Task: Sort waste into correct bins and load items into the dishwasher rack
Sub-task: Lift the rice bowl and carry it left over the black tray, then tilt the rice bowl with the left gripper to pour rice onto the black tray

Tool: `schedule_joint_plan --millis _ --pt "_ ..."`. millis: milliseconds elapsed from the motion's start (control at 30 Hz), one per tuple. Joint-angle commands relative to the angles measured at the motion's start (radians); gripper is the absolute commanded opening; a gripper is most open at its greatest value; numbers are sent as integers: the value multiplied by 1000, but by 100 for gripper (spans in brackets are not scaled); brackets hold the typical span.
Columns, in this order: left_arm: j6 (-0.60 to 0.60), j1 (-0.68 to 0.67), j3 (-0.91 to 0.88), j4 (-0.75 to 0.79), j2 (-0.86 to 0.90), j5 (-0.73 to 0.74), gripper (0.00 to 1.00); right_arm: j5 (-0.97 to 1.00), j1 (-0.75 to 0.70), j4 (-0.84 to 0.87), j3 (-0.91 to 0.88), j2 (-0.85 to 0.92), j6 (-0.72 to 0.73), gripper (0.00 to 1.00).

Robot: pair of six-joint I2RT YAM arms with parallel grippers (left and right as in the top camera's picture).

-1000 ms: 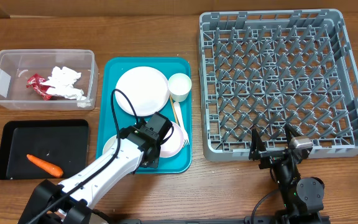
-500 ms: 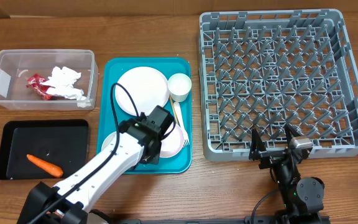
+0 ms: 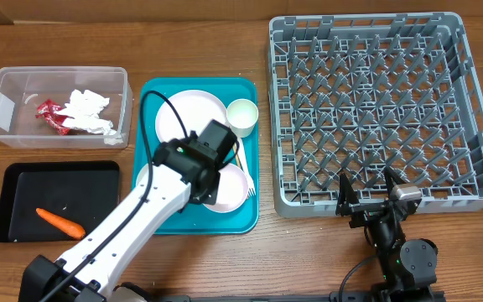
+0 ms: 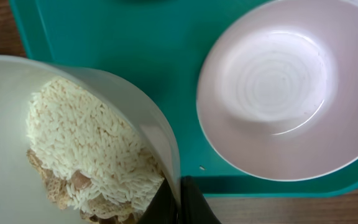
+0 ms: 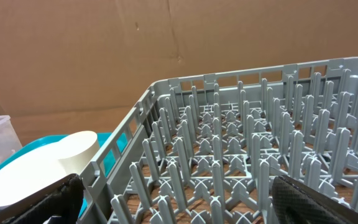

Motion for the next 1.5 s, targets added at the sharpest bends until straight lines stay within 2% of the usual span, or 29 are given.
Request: schedule_joint_plan --millis 0,300,633,767,933,1267,1467 --pt "36 53 50 -23 -3 -25 4 -6 -4 6 -10 -10 -4 100" --pt "219 282 58 -28 -4 90 4 -6 -4 6 -10 -10 -4 100" --pt "443 612 58 -13 -4 410 5 -6 -4 6 -10 -10 -4 100" --pt "494 740 58 -18 -4 495 4 -6 -4 6 -10 -10 -4 100" --pt "521 882 58 -34 -4 541 4 -6 -4 6 -10 -10 -4 100" --pt "489 1019 58 -11 -3 546 4 -6 -4 6 -10 -10 -4 100" --pt "553 1130 58 21 -3 721 4 -6 -4 6 -10 -10 -4 100"
